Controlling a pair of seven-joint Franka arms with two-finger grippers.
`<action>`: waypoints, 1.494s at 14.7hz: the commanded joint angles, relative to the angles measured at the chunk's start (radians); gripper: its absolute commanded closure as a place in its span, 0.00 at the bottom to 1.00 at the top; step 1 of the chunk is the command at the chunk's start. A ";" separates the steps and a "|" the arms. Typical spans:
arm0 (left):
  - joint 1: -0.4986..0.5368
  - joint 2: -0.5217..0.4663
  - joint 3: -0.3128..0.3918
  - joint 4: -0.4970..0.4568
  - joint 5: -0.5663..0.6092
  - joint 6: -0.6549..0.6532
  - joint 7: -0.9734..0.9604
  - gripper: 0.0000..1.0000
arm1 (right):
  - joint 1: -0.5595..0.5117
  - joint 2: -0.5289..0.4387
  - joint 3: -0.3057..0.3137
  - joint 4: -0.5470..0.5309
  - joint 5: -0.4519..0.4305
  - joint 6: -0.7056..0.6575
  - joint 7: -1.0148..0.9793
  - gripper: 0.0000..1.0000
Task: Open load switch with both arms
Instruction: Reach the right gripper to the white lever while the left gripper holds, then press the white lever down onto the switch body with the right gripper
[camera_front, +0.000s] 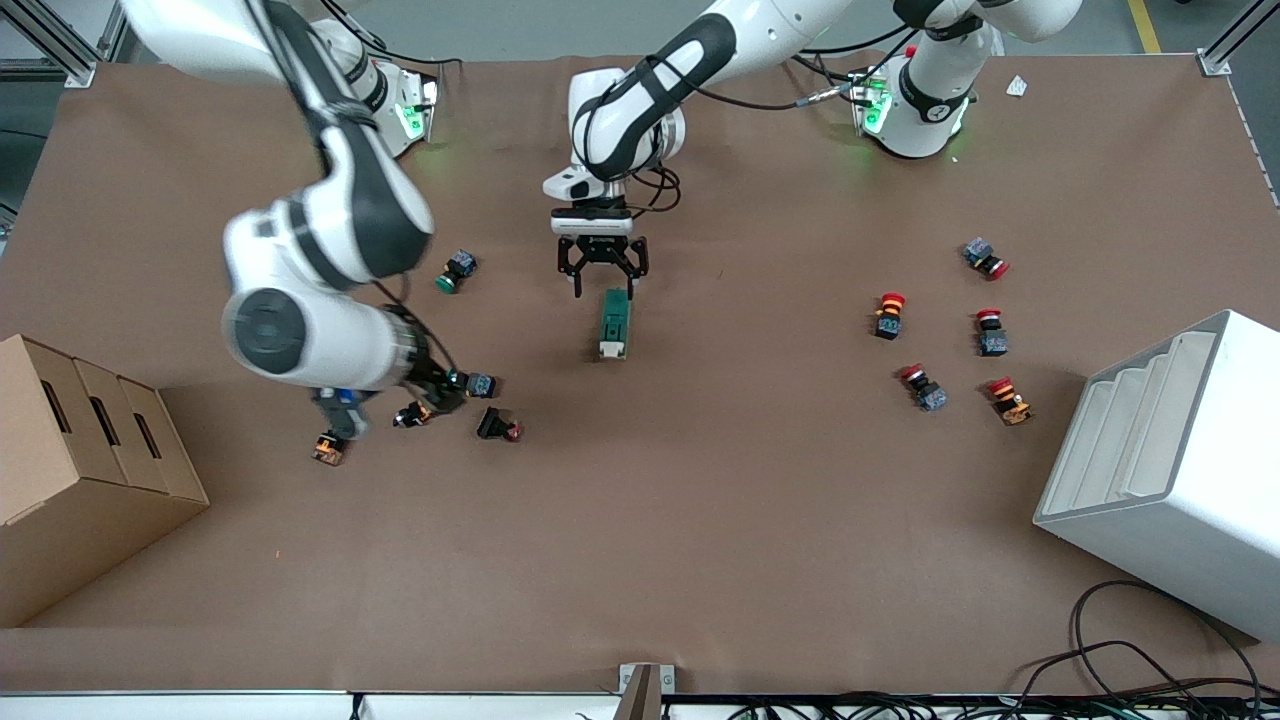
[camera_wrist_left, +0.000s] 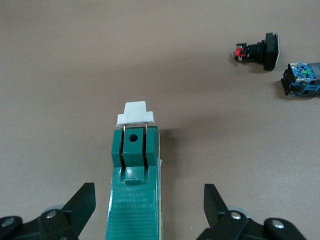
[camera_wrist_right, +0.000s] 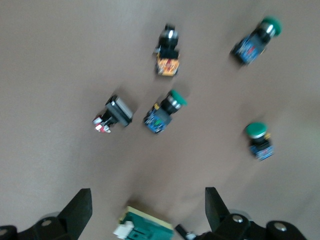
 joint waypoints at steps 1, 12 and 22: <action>-0.001 0.020 0.007 -0.037 0.188 -0.046 -0.178 0.04 | 0.072 0.107 -0.006 0.019 0.013 0.093 0.195 0.00; -0.073 0.175 0.012 -0.037 0.449 -0.346 -0.420 0.04 | 0.195 0.313 0.074 0.025 0.038 0.293 0.596 0.00; -0.088 0.220 0.018 -0.026 0.525 -0.394 -0.421 0.03 | 0.202 0.310 0.126 0.123 0.084 0.038 0.595 0.00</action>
